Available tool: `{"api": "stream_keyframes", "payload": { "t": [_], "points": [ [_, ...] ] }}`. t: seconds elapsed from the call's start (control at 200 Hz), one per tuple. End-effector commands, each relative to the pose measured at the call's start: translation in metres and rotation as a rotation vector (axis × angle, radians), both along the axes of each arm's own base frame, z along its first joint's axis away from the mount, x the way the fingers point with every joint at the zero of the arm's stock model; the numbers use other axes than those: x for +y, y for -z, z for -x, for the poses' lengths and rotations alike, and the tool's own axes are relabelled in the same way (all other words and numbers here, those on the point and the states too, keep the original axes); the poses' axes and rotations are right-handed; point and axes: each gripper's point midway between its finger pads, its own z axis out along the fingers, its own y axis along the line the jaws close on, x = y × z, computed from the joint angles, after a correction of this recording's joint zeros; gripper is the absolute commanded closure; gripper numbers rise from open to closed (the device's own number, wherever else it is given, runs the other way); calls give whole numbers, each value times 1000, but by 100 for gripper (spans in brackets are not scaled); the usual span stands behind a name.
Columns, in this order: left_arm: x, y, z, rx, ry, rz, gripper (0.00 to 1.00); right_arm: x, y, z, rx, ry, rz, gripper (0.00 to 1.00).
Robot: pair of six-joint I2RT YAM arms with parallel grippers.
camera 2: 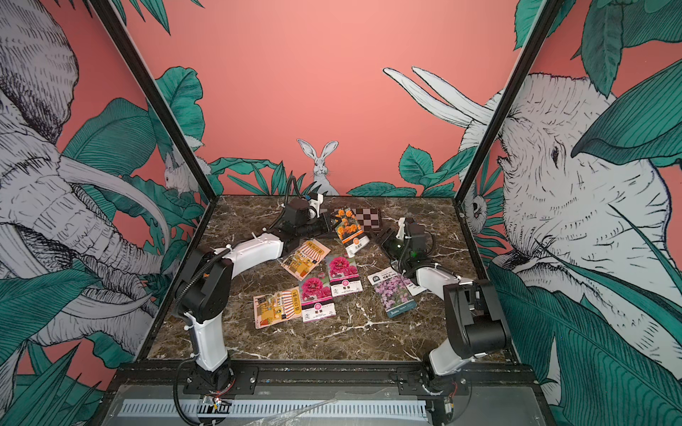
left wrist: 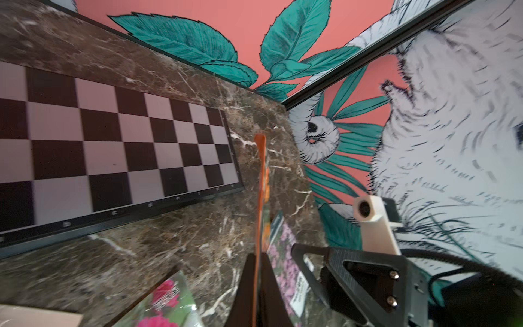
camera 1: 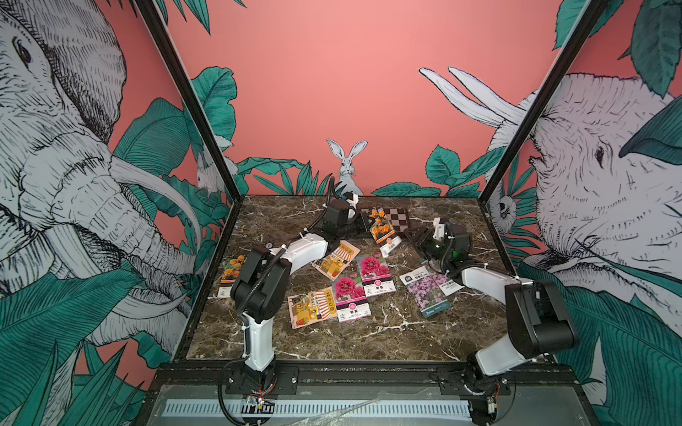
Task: Arrange the seed packets in a row
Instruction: Place the seed packet at the center of the board.
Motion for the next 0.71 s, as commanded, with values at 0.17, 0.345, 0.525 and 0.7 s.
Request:
{"api": "stream_keyframes", "payload": {
  "t": [0.17,0.345,0.525,0.7],
  "points": [
    [29,-53,17,-173,133,-155,99,31,-30,-12,-134,-308,145,27],
    [35,-66,21,-136,161,-131,100,69,-50,-22,-216,-447,71,23],
    [38,-83,16,-94,155,-34,100,105,-62,-31,-271,-549,-20,11],
    [36,-95,18,-71,186,35,100,139,-86,-35,-322,-651,-135,11]
  ]
}}
